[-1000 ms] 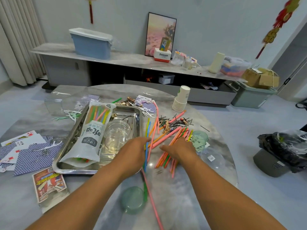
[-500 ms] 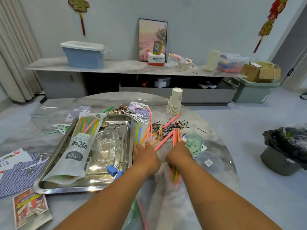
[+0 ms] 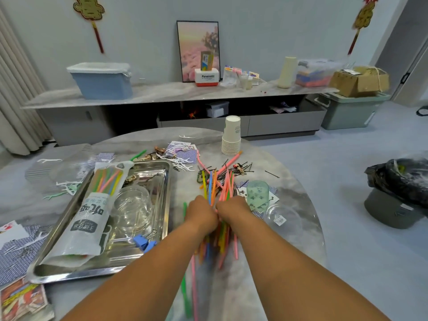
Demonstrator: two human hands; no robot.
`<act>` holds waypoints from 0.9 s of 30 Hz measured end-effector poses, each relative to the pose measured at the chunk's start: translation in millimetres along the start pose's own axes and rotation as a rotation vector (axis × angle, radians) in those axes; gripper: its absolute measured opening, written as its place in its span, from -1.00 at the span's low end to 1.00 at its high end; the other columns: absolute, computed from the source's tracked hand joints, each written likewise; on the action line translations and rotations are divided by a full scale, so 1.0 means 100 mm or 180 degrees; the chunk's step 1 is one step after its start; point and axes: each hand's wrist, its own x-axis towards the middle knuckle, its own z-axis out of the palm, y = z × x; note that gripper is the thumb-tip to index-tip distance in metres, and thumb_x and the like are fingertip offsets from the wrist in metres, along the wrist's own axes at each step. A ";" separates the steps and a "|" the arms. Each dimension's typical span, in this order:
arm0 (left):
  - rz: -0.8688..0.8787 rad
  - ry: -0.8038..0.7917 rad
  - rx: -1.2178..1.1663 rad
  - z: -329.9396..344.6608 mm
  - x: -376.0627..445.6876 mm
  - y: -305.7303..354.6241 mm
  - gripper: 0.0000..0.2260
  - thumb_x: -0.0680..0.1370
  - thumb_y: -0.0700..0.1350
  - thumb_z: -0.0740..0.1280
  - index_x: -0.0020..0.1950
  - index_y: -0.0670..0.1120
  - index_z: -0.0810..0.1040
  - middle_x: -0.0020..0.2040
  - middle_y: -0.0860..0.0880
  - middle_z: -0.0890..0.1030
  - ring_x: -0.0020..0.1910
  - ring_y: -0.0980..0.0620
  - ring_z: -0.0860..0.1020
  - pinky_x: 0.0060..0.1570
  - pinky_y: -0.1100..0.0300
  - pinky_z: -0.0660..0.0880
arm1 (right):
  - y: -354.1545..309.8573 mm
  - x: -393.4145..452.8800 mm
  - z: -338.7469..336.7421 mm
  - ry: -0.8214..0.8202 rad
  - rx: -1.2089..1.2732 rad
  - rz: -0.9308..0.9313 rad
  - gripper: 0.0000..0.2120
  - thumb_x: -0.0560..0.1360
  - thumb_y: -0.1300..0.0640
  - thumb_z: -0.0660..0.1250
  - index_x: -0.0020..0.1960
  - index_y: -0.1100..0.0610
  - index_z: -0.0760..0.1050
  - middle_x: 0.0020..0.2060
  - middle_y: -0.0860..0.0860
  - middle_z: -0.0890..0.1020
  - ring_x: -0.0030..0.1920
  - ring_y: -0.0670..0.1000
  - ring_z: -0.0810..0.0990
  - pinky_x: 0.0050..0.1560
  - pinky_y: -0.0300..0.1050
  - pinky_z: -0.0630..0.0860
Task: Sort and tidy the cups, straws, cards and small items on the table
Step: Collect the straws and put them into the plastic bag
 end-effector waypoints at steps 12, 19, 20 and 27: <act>0.0119 -0.0651 -0.1749 -0.06 -0.27 -0.15 -0.63 0.49 -0.56 0.15 0.06 -0.29 0.66 -0.12 -0.15 0.68 -0.13 -0.05 0.63 -0.22 0.30 0.58 | 0.01 -0.04 0.09 -0.0298 0.0775 -0.0005 -0.48 0.17 0.08 0.49 0.10 0.24 0.62 -0.05 0.18 0.71 -0.03 0.19 0.71 0.06 0.13 0.67; 0.0147 -0.0681 -0.2092 -0.12 -0.42 -0.22 -0.61 0.52 -0.58 0.07 0.06 -0.34 0.65 -0.04 -0.31 0.67 -0.21 -0.06 0.66 -0.24 0.24 0.61 | 0.01 -0.06 0.07 -0.0343 0.0467 -0.0013 -0.63 0.37 0.21 0.48 0.16 0.27 0.59 0.04 0.25 0.68 0.05 0.22 0.69 0.09 0.14 0.66; 0.0135 -0.0632 -0.2138 -0.13 -0.45 -0.23 -0.62 0.52 -0.56 0.08 0.04 -0.32 0.65 -0.06 -0.28 0.67 -0.21 -0.04 0.65 -0.26 0.26 0.59 | 0.00 -0.09 0.06 -0.0365 0.0492 -0.0021 -0.64 0.38 0.21 0.48 0.16 0.28 0.59 0.02 0.24 0.68 0.01 0.20 0.70 0.06 0.13 0.67; 0.0617 0.0152 0.1359 -0.31 -0.64 -0.25 -0.76 0.54 -0.19 0.33 0.20 -0.15 0.48 0.17 -0.16 0.56 0.16 -0.17 0.57 -0.06 0.11 0.42 | -0.04 -0.17 -0.05 -0.0634 0.0643 -0.0146 -0.74 0.42 0.19 0.36 0.05 0.32 0.52 -0.32 0.16 0.58 -0.38 0.12 0.55 -0.34 -0.04 0.56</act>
